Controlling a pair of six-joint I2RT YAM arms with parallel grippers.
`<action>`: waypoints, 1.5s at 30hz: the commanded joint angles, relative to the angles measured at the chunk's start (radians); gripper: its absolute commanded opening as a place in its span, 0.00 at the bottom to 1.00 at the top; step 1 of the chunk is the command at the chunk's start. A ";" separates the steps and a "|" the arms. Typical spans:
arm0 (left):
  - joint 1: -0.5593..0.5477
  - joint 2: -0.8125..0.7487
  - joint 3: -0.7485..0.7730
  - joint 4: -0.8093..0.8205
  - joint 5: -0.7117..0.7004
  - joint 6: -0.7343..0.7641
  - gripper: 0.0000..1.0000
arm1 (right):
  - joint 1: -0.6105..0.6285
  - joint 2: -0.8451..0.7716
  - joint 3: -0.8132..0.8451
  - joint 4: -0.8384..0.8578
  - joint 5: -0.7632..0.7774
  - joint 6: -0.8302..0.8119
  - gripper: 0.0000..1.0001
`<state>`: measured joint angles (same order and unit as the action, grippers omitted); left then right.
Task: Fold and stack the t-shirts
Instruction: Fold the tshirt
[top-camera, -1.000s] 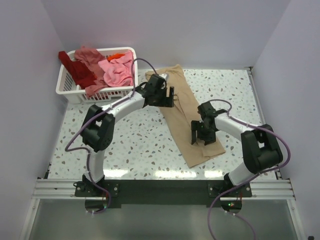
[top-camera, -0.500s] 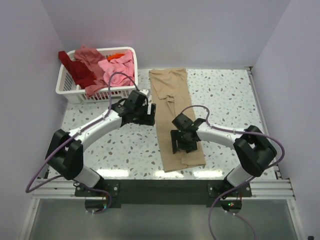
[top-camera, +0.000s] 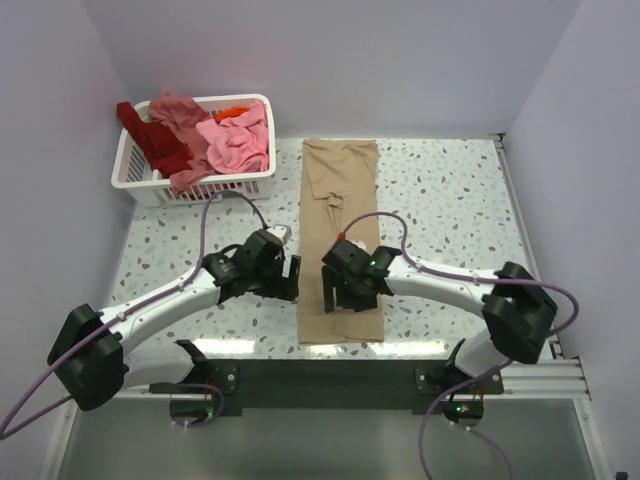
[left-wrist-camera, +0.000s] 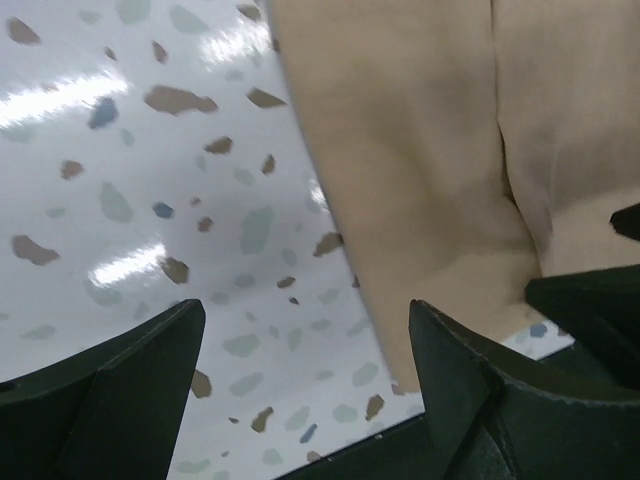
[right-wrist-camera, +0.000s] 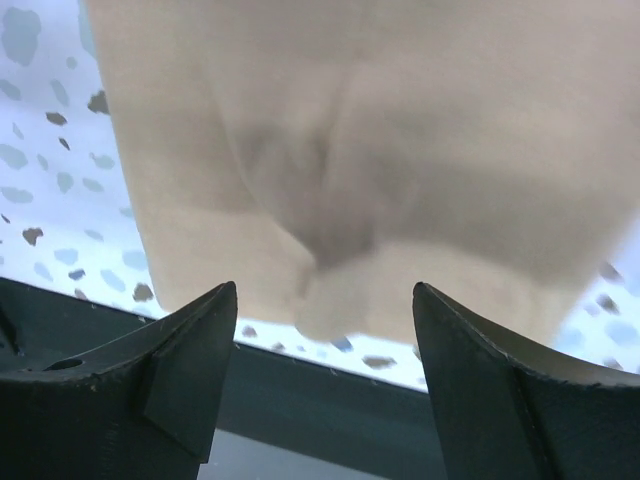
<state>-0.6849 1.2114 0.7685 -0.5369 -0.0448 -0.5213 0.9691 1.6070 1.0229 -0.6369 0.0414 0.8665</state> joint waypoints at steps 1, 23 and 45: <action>-0.103 -0.049 -0.040 0.018 -0.030 -0.145 0.88 | -0.004 -0.177 -0.072 -0.119 0.100 0.088 0.75; -0.484 0.106 -0.031 -0.018 -0.254 -0.531 0.75 | -0.141 -0.449 -0.432 -0.060 0.068 0.097 0.68; -0.505 0.195 -0.032 -0.023 -0.208 -0.557 0.52 | -0.119 -0.412 -0.457 0.011 -0.034 0.100 0.50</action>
<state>-1.1782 1.4002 0.7166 -0.5678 -0.2531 -1.0565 0.8433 1.1942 0.5690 -0.6529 0.0227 0.9604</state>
